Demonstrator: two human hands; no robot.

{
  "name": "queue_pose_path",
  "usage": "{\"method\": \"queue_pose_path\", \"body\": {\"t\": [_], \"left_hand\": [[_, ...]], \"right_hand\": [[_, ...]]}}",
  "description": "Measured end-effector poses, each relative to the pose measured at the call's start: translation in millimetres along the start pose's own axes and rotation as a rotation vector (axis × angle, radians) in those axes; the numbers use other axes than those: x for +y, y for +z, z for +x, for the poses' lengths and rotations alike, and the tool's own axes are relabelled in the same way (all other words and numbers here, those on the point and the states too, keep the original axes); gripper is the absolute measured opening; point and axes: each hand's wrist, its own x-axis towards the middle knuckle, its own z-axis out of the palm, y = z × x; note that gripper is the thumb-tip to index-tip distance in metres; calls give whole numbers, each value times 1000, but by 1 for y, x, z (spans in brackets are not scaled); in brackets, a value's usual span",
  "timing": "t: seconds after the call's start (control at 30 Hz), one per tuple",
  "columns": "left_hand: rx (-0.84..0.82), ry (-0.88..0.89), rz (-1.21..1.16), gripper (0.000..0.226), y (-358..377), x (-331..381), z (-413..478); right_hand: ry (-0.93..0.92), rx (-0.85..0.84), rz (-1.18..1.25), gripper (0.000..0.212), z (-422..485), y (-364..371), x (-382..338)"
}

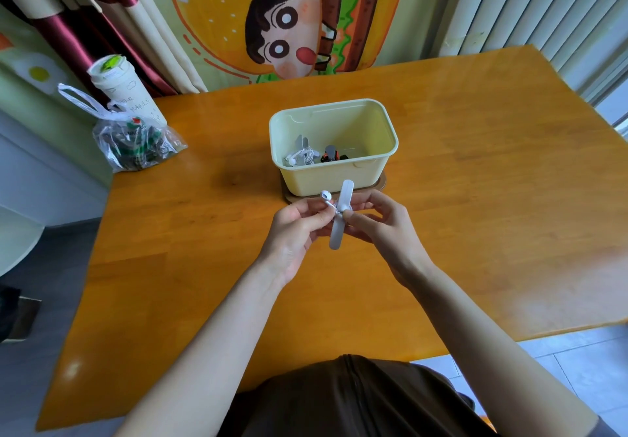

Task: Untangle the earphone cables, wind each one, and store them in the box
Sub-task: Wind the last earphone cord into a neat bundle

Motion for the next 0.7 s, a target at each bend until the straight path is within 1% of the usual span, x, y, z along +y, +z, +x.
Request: {"method": "queue_pose_path", "body": {"t": [0.23,0.37,0.53,0.7], "left_hand": [[2,-32,-76,19,0,-1,3],[-36,-6,-52,13,0,-4,5],[-79,21,-90,10,2,-2,5],[-14,19,-3,11,0,-2,8]], "right_hand": [[-3,16,-8,12,2,1,2],[-4,16,-14,13,5,-1,2],[-23,47,-23,15,7,-1,1],[-26,53,-26,14,6,2,3]]}}
